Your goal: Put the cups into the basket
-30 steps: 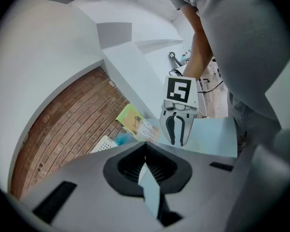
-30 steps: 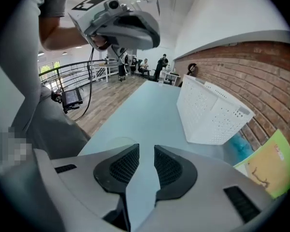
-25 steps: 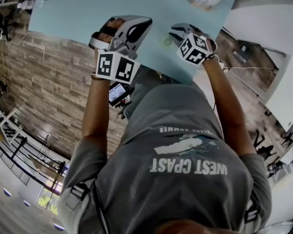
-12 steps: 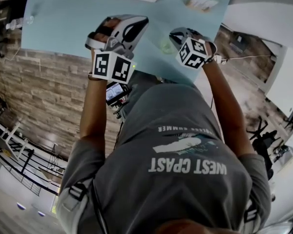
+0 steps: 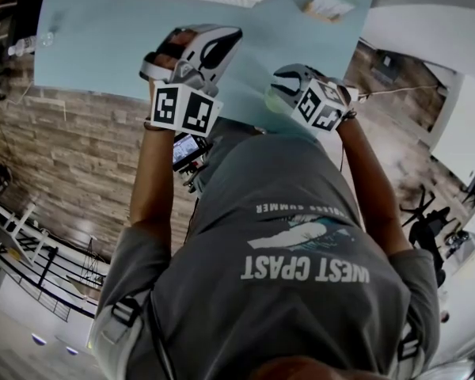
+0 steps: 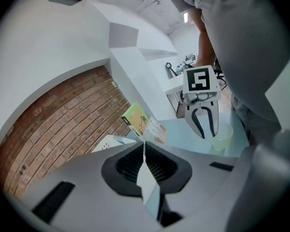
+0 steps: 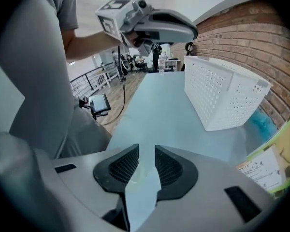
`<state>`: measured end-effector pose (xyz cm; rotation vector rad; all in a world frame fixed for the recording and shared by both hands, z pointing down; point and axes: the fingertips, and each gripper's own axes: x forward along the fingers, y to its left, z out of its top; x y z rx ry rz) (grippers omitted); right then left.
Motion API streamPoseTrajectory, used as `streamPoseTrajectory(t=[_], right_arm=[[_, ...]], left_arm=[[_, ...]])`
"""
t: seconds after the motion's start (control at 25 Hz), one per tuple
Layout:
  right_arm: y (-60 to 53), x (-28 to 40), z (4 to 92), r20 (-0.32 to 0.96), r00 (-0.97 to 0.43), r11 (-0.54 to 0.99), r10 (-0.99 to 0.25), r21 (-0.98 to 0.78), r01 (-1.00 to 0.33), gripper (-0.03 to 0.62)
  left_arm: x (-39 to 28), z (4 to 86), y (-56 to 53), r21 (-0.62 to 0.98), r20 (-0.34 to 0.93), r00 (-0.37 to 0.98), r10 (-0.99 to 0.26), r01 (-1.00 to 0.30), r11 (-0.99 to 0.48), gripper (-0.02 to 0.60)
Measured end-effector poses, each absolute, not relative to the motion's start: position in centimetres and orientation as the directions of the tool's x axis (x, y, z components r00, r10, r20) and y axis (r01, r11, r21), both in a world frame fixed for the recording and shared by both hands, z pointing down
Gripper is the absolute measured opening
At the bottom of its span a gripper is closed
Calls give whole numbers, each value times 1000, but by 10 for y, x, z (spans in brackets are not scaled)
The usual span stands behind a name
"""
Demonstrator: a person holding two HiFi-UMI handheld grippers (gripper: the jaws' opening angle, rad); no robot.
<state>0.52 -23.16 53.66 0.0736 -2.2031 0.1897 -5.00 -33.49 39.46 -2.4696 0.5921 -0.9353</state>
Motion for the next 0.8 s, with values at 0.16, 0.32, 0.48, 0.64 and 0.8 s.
streamPoseTrajectory(t=[0.16,0.32,0.48,0.64,0.8], right_arm=[[-212,15,539,846,-531,993,49,-98,-65,110],[-209,26,569,905,-422,998,46,-62,-23,109],[-207,27,590,923,-376,995,85,-97,-11,43],[-215,19,573,915,-394,996,83,-88,4,31],[-249,-1,516,884,-465,999,-44,33,-31,31]], left_arm=[[-55,396,-334,-524,505,682,-529,-244,-816,2],[-57,395,-339,-526,498,686,-531,-249,-814,2],[-59,393,-345,-533,493,687,-534,-246,-809,2],[-67,384,-359,-556,479,683,-551,-250,-793,2],[-78,370,-376,-587,459,674,-579,-259,-767,2]])
